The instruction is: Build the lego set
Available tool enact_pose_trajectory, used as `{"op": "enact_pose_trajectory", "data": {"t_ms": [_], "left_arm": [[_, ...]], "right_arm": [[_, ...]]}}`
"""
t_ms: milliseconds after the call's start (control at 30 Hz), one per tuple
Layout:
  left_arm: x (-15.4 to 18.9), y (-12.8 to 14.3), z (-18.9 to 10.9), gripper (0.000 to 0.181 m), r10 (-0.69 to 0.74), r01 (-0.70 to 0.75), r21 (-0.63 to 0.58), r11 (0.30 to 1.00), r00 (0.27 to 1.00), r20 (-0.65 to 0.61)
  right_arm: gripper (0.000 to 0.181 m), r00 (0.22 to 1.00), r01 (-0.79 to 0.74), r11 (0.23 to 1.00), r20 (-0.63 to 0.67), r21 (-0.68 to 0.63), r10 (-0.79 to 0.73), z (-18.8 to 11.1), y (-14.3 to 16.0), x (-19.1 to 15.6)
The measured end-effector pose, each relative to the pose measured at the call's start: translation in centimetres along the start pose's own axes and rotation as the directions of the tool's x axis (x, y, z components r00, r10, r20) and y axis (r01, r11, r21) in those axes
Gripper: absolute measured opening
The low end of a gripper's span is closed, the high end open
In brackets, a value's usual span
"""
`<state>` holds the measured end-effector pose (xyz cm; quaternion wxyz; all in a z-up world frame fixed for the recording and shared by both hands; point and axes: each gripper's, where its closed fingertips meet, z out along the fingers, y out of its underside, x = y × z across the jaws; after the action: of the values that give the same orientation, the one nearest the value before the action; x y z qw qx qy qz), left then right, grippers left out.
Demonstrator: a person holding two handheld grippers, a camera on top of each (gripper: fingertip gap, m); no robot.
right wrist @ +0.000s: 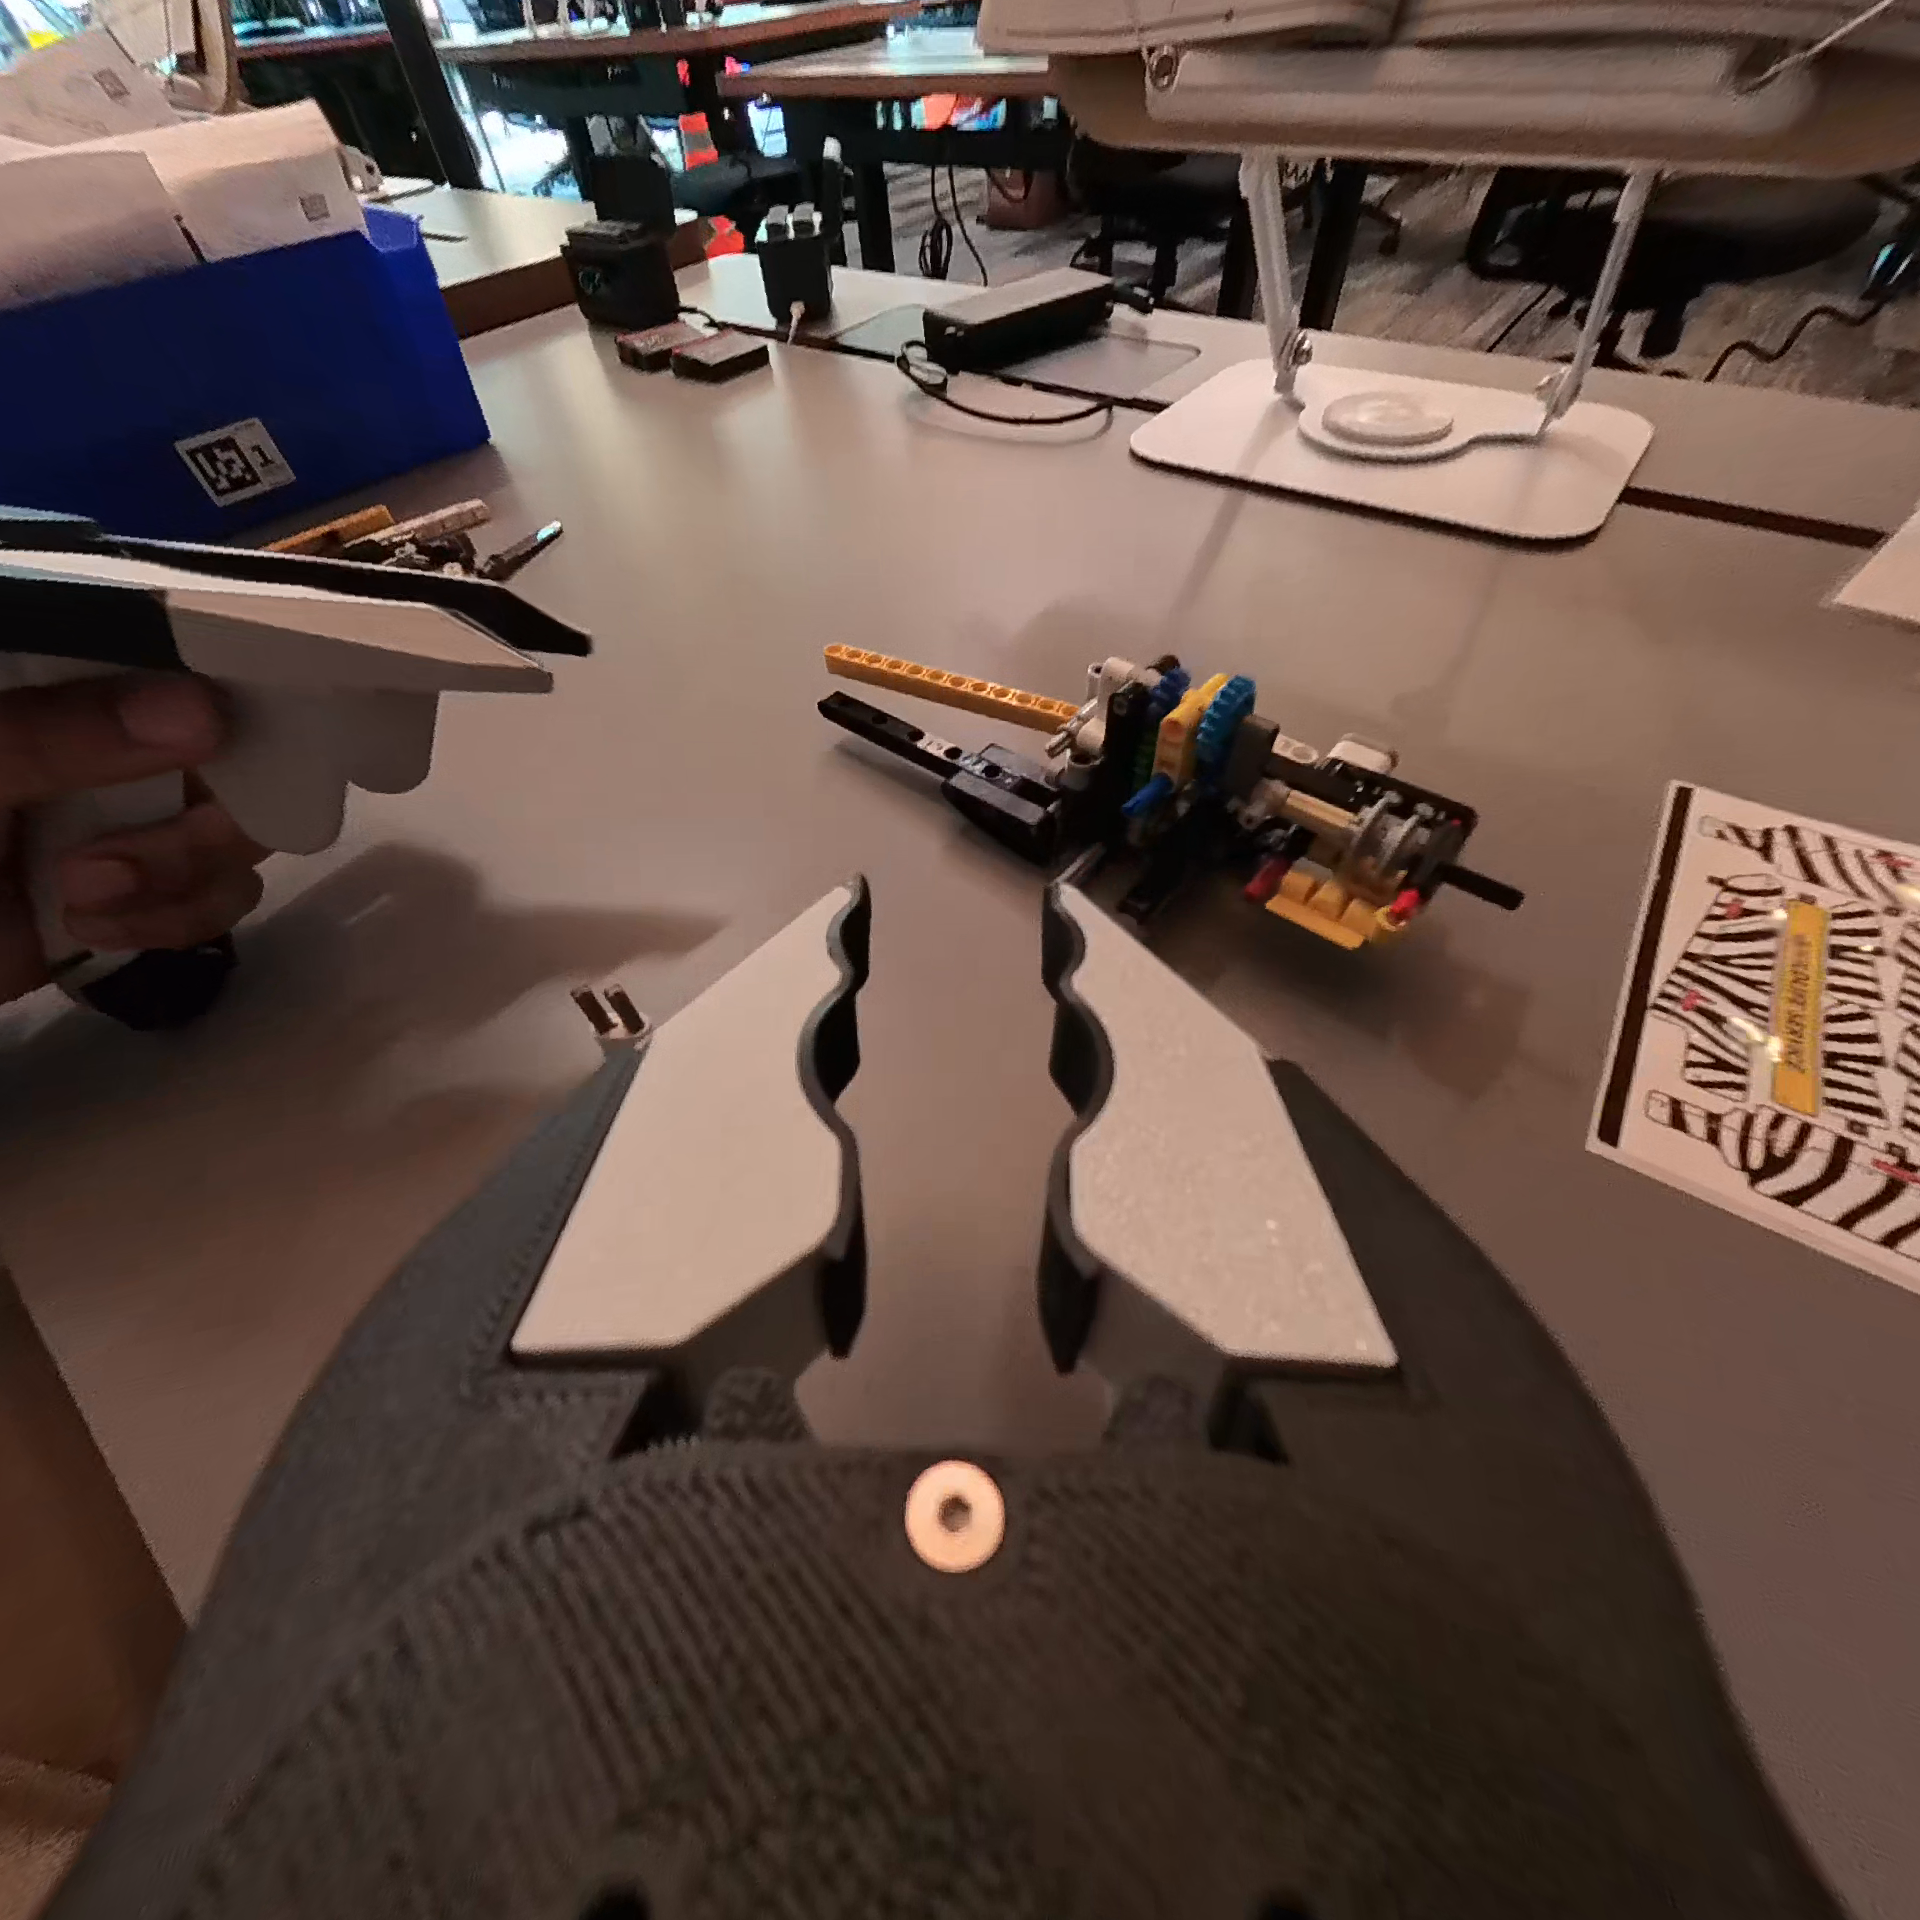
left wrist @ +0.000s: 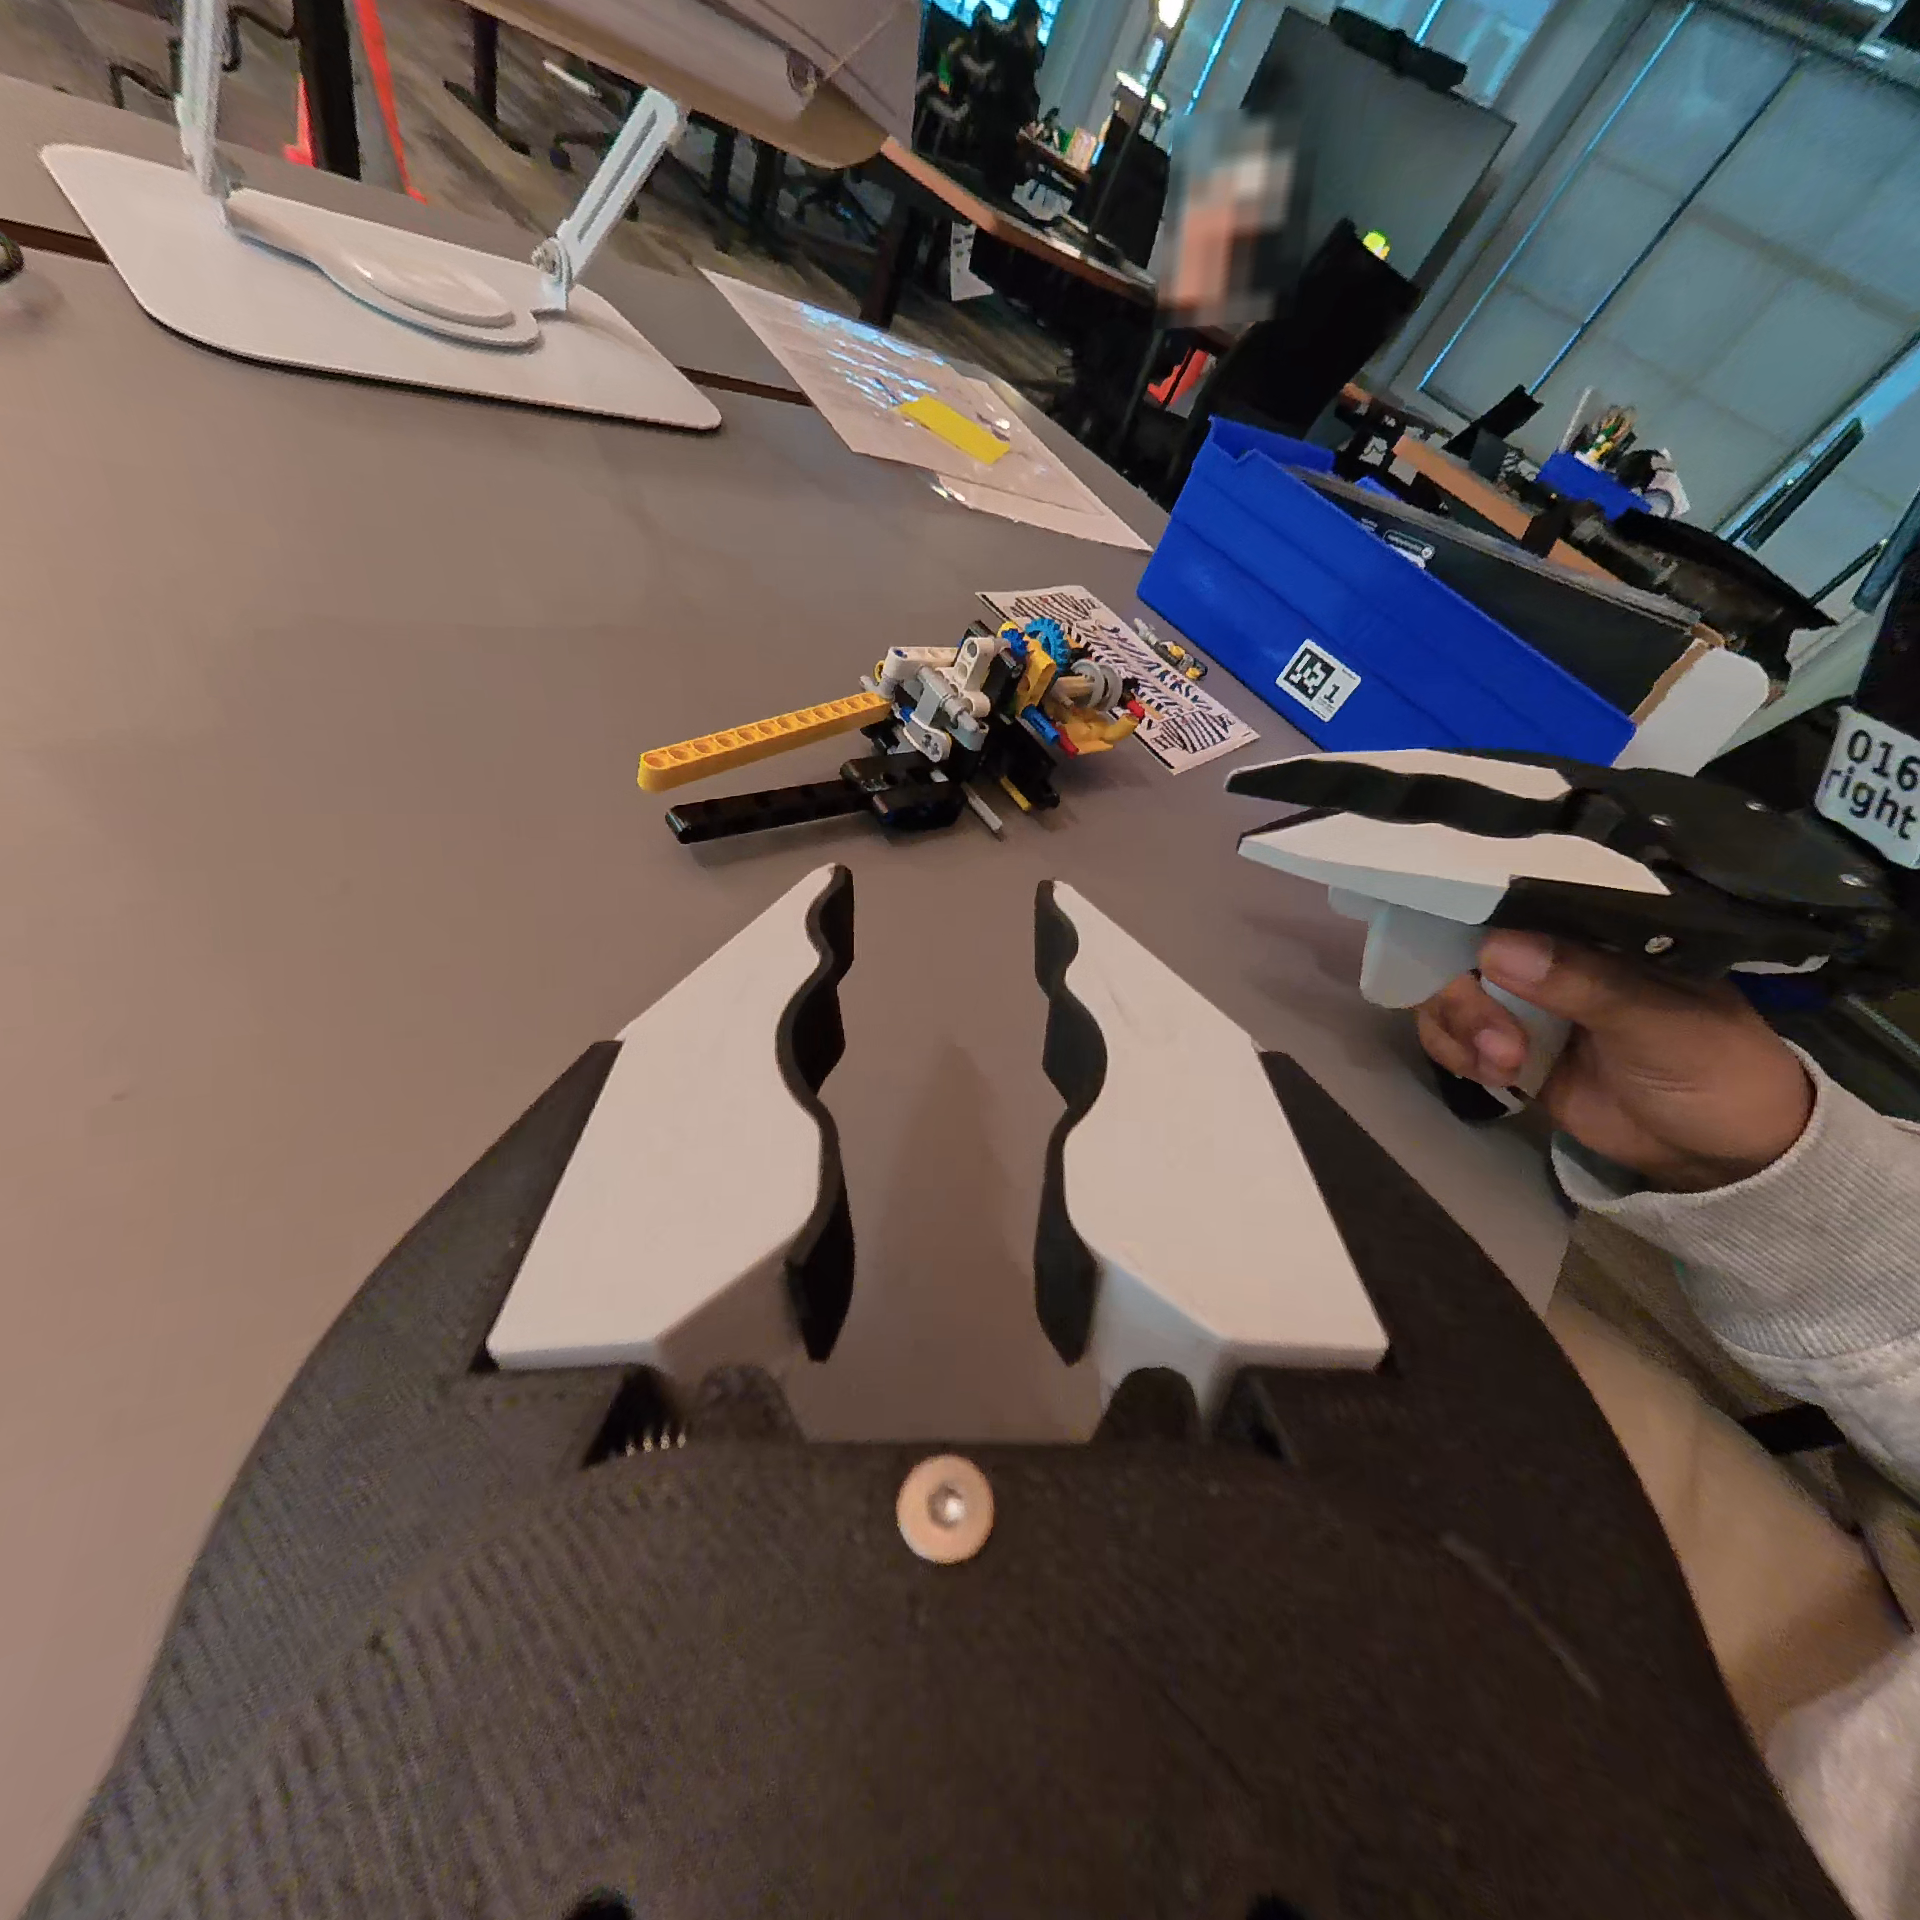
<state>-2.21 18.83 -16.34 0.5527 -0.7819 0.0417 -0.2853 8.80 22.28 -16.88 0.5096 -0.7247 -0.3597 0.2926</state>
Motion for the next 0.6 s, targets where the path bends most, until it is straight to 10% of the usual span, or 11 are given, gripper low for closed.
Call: {"op": "enact_pose_trajectory", "data": {"t_ms": [600], "left_arm": [[0.0, -0.5, -0.7, 0.030, 0.006, -0.006, 0.049, 0.999, 1.000, 0.004]], "right_arm": [[0.034, 0.999, -0.006, 0.994, 0.048, -0.113, 0.012, 1.1, 1.4, -0.5]]}}
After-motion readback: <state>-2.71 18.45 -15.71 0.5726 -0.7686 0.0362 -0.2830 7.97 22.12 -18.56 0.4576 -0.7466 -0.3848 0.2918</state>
